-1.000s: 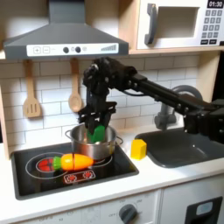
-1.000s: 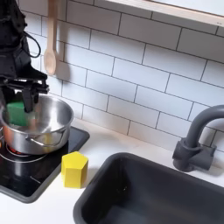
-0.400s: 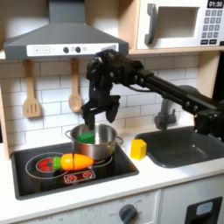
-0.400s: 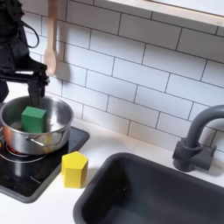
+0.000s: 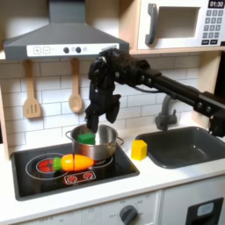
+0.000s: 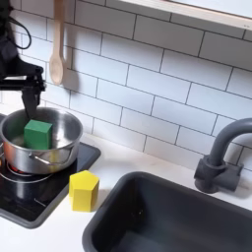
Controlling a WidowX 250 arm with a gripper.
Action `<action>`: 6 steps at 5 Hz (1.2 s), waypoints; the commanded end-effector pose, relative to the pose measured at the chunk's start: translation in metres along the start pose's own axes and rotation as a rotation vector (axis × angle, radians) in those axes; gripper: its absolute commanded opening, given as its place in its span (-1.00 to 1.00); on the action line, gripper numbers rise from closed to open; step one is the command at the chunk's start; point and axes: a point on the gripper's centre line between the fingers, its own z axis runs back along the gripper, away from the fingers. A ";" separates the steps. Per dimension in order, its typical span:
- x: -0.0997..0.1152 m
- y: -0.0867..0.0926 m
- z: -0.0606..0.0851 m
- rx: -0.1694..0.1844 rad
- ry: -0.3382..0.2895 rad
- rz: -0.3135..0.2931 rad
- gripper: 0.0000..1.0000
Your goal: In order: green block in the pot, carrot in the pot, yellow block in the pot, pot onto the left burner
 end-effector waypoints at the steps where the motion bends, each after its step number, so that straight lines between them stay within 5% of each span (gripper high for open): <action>1: -0.014 0.022 -0.011 0.030 0.030 0.215 1.00; 3: -0.018 0.038 -0.014 0.071 0.051 0.329 1.00; 6: -0.017 0.060 -0.031 0.090 0.103 0.400 1.00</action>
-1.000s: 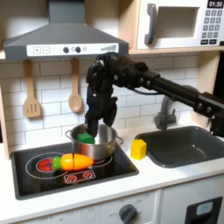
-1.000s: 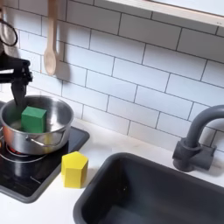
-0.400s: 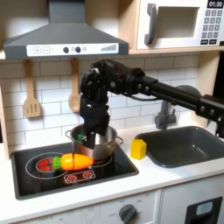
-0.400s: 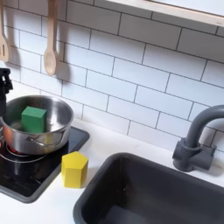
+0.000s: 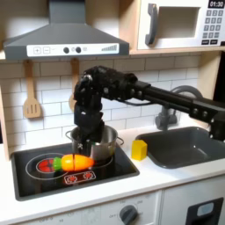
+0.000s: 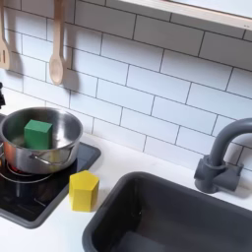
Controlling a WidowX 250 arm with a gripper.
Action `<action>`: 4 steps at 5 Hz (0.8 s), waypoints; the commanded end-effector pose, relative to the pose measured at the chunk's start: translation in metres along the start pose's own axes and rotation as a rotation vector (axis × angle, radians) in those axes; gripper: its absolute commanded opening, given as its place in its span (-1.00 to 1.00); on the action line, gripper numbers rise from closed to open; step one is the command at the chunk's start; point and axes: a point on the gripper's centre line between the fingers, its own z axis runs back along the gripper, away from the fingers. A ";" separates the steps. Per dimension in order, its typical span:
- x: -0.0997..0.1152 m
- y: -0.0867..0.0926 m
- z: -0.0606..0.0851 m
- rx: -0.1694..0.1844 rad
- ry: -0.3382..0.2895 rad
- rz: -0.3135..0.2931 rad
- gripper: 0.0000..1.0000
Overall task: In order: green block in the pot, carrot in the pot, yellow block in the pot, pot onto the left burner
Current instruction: 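Put the carrot in the pot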
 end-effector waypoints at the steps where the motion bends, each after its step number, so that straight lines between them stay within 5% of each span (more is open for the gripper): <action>1: 0.011 0.015 -0.013 0.015 0.028 0.033 1.00; 4: 0.026 0.022 -0.015 0.018 0.021 0.085 1.00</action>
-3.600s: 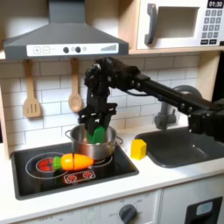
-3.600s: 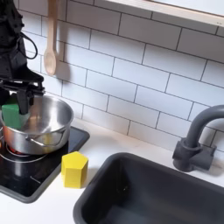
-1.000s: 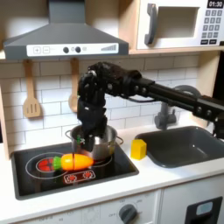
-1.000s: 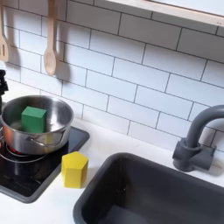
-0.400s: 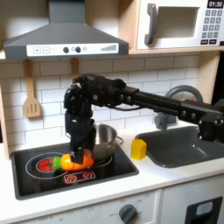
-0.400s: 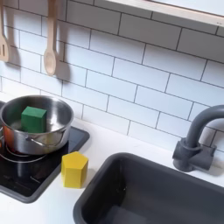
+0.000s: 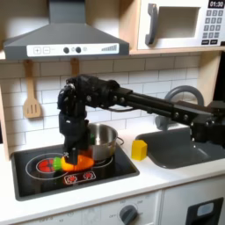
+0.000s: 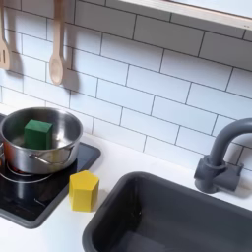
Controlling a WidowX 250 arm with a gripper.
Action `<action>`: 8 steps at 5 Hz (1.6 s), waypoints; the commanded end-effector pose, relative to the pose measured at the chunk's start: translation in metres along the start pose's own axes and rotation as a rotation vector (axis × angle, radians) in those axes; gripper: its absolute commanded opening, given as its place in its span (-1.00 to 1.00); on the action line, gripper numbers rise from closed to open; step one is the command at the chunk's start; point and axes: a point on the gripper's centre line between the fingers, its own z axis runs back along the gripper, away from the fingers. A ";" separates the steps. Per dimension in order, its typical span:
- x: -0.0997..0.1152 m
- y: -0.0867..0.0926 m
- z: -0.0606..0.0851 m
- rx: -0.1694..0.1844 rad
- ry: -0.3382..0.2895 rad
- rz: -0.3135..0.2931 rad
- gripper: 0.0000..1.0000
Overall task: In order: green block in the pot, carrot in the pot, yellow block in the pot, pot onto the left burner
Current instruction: 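Put the carrot in the pot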
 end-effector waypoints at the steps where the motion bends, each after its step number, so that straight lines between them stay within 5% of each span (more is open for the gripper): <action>1: 0.008 0.004 0.000 0.005 -0.009 0.058 1.00; 5: 0.034 -0.002 -0.028 0.042 0.000 0.167 1.00; 8: 0.042 -0.016 -0.033 0.039 -0.008 0.174 1.00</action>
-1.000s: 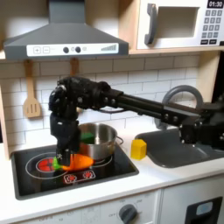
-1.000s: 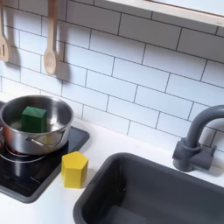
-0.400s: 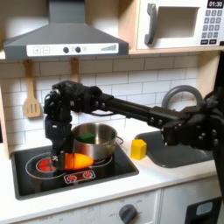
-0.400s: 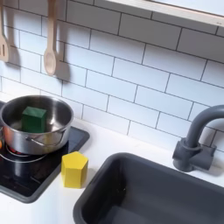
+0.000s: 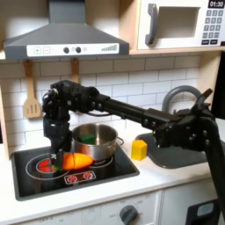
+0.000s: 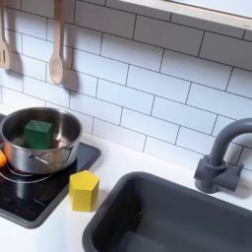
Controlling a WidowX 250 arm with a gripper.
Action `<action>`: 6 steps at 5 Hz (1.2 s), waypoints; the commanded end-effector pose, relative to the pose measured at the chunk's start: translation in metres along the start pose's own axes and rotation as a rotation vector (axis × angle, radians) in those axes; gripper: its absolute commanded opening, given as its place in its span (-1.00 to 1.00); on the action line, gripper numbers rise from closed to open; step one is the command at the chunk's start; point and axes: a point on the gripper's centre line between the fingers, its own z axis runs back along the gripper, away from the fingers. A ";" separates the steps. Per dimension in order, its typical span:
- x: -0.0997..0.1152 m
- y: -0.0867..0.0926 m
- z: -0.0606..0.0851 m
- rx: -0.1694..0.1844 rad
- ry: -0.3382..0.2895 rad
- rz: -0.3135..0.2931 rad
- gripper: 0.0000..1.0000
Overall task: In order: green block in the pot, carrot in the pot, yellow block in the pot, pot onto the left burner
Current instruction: 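Put the carrot in the pot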
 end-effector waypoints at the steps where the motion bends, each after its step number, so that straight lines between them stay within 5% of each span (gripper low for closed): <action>1: -0.005 0.002 -0.006 0.006 0.006 0.001 1.00; 4: -0.019 0.001 -0.027 0.062 0.044 0.088 1.00; 5: -0.022 0.000 -0.029 0.069 0.040 0.098 -1.00; 6: -0.026 0.002 -0.026 0.074 0.040 0.088 -1.00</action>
